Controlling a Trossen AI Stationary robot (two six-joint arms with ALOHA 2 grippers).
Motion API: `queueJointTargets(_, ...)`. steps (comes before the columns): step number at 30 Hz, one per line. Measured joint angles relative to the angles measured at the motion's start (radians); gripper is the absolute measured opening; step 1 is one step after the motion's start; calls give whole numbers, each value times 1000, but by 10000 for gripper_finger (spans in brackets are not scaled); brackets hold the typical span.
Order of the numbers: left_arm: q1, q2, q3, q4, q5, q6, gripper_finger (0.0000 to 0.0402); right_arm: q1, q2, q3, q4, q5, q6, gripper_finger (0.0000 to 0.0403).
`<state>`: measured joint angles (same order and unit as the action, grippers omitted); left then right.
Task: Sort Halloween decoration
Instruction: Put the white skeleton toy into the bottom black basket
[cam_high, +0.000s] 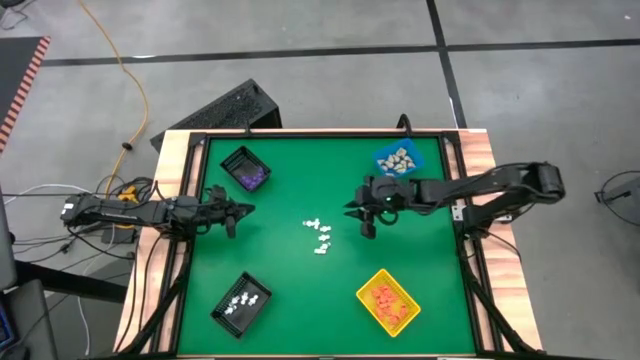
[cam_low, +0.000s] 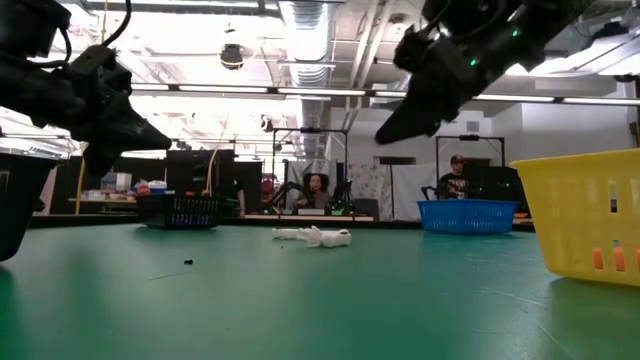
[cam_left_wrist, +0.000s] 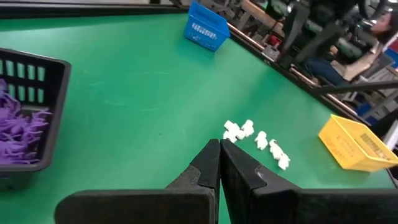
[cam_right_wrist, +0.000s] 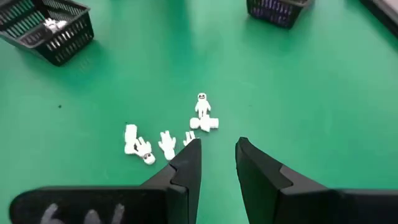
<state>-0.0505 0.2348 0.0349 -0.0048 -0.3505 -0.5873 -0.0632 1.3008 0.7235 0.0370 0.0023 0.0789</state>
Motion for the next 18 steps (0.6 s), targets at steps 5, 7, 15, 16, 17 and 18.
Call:
queueJointTargets(5, 0, 0, 0, 2, -35, 15, 0, 10, 155, 0, 175, -1, -8, 143)
queueJointTargets(7, 0, 0, 0, 3, -35, 16, 0, 11, 213, 2, 253, -1, -8, 159)
queueJointTargets(15, 0, 0, 0, 3, -32, 9, 0, -6, 433, 120, 382, -3, -39, 228)
queueJointTargets(16, 0, 0, 0, 3, -32, 9, 0, -3, 458, 147, 379, -6, -49, 232)
queueJointTargets(17, 0, 1, 0, 3, -33, 8, 0, 2, 485, 171, 378, -15, -55, 234)
queueJointTargets(18, 0, 1, 0, 3, -33, 8, 0, 6, 507, 196, 371, -26, -61, 236)
